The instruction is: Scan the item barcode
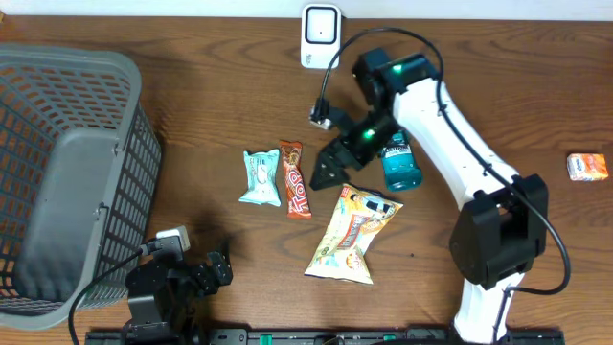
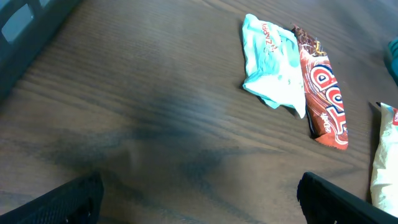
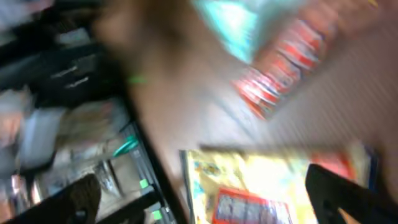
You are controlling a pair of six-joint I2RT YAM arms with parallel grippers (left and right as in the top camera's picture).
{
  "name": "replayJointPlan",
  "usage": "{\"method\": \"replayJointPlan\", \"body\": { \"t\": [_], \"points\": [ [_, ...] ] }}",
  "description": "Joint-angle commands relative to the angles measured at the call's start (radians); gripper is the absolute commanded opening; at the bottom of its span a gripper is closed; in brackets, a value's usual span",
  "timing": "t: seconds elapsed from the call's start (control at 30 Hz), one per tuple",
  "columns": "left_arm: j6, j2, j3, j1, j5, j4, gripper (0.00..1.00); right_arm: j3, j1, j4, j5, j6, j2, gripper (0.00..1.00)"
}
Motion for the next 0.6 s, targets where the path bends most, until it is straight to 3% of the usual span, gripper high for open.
{"method": "replayJointPlan", "body": {
  "t": [0.0,0.1,0.37,0.57],
  "points": [
    [-0.002,-0.002,-0.003,0.004,0.0,-0.072,0.98,0.002,0.038,-0.038,0.53,0.868,0.006,0.99],
    [-0.002,-0.002,-0.003,0.004,0.0,-0.071,0.98,0.002,0.076,-0.093,0.505,1.094,0.006,0.99],
    [-0.002,-0.002,-0.003,0.004,0.0,-0.072,0.98,-0.041,0.173,-0.109,0.507,1.125,0.007,0.99],
    [-0.002,-0.002,-0.003,0.004,0.0,-0.072,0.98,-0.153,0.225,-0.043,0.549,1.284,0.007,0.96]
  ]
}}
